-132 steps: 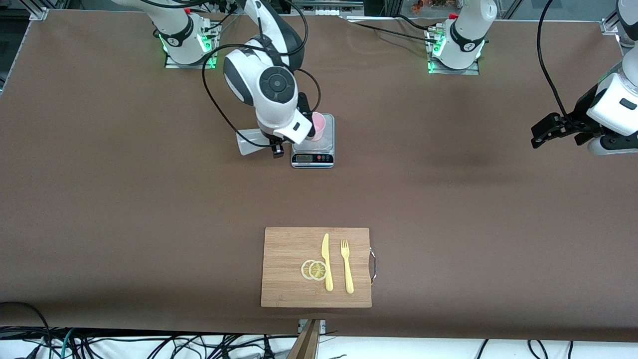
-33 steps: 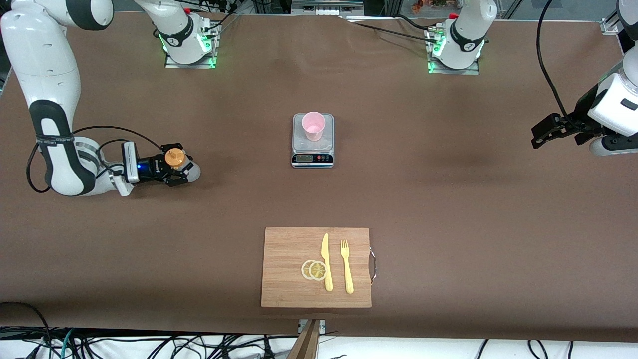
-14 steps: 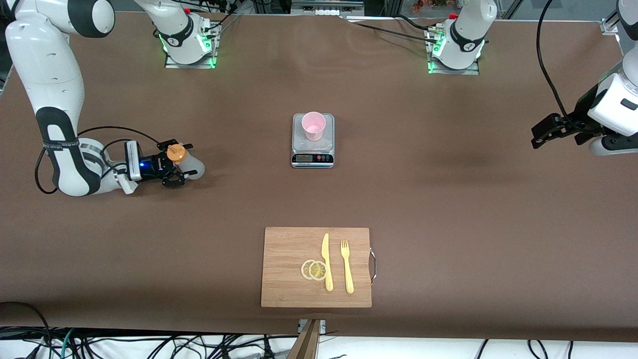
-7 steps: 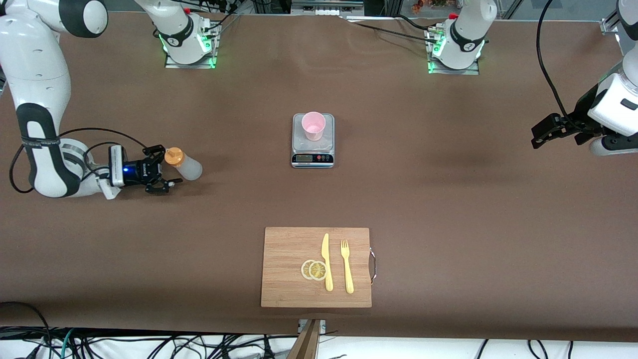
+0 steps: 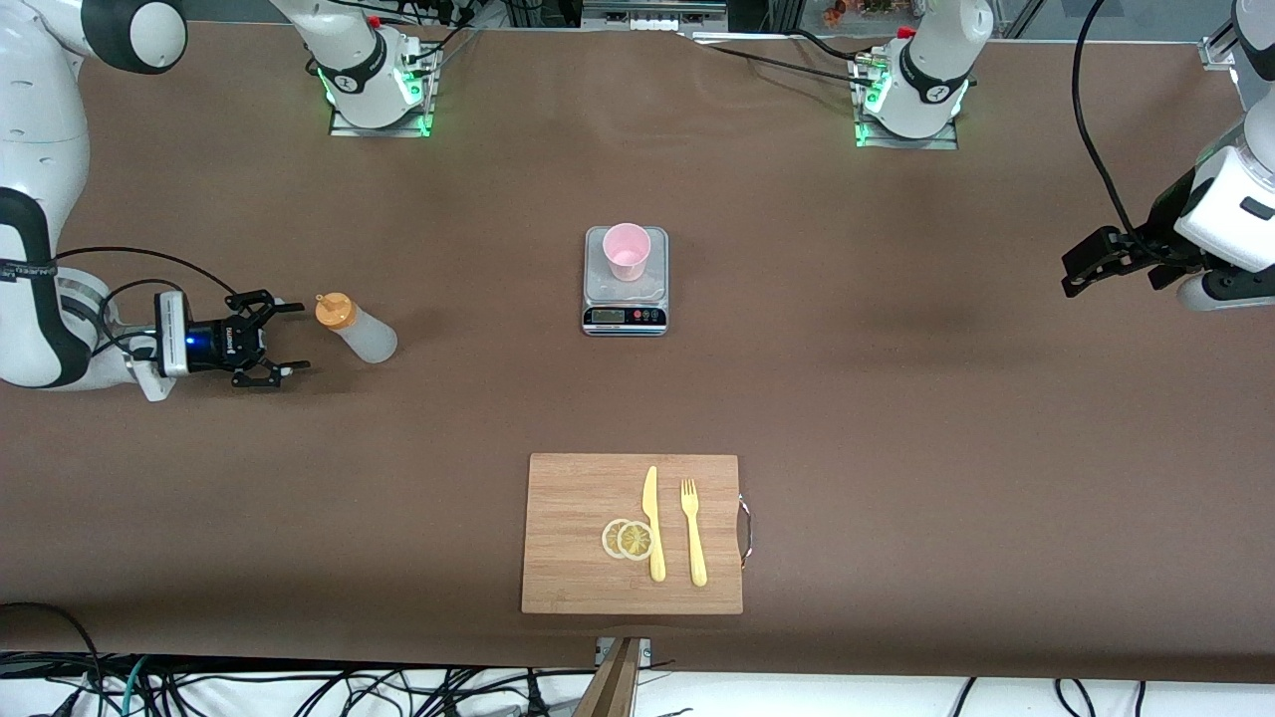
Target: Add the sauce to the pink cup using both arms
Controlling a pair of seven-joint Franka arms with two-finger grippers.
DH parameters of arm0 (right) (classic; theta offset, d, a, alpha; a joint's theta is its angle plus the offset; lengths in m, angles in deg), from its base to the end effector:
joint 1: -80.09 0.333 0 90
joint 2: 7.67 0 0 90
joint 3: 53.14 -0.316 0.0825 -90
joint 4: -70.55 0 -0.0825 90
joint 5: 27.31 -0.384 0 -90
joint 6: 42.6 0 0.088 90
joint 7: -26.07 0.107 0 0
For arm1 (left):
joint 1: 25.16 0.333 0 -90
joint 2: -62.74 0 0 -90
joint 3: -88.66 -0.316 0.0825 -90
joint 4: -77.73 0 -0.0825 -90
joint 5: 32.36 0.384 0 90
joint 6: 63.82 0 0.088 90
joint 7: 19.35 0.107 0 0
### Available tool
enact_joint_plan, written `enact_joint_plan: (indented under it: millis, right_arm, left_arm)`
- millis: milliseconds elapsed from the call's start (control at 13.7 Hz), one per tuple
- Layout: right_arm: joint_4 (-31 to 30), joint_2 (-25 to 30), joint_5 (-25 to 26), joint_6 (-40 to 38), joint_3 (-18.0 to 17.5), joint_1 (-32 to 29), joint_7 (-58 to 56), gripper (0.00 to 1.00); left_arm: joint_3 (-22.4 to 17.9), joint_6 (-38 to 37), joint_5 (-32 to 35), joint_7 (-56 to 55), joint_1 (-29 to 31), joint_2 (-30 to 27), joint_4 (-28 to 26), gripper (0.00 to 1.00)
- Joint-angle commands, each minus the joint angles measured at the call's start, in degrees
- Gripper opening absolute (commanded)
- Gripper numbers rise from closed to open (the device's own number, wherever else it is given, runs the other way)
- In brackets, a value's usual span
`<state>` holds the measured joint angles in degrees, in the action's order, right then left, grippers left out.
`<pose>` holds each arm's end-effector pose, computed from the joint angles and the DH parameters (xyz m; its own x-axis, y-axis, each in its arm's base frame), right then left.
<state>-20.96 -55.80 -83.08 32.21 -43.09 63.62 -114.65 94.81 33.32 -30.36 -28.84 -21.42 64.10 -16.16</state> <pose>0.5704 -0.1567 0.1463 0.1189 0.2912 0.9493 0.9656 0.1887 -0.1788 0.5710 -0.0200 0.5901 0.9922 0.1190 0.0379 0.1200 -0.9924 -0.0263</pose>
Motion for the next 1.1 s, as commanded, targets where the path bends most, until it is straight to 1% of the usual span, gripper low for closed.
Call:
enact_joint_plan:
  millis: [0,219,439,658,951,1024]
  right_arm:
    - [3.77,1.46,3.02,-1.15,1.63,-0.23,6.31,1.0]
    - [12.56,1.46,6.27,-5.01,2.52,-0.32,17.37,1.0]
    - [19.86,1.46,6.46,-5.98,2.17,-0.06,31.34,1.0]
    - [23.47,1.55,6.54,-5.9,1.99,2.4,43.57,1.0]
    - [30.24,1.55,6.63,-5.9,2.25,6.44,60.17,1.0]
    - [30.69,2.77,6.98,-5.72,2.52,8.45,64.39,1.0]
  left_arm:
    - [0.0,-1.35,-1.03,-0.18,0.13,0.92,2.04,1.0]
    - [0.0,-1.35,-1.03,-0.18,0.13,0.92,2.04,1.0]
    - [0.0,-1.35,-1.03,-0.18,0.13,0.92,2.04,1.0]
    - [0.0,-1.35,-1.03,-0.26,0.13,0.92,2.04,1.0]
    - [0.0,-1.35,-1.03,-0.26,0.13,0.92,2.04,1.0]
    - [0.0,-1.35,-1.03,-0.26,0.13,0.92,2.04,1.0]
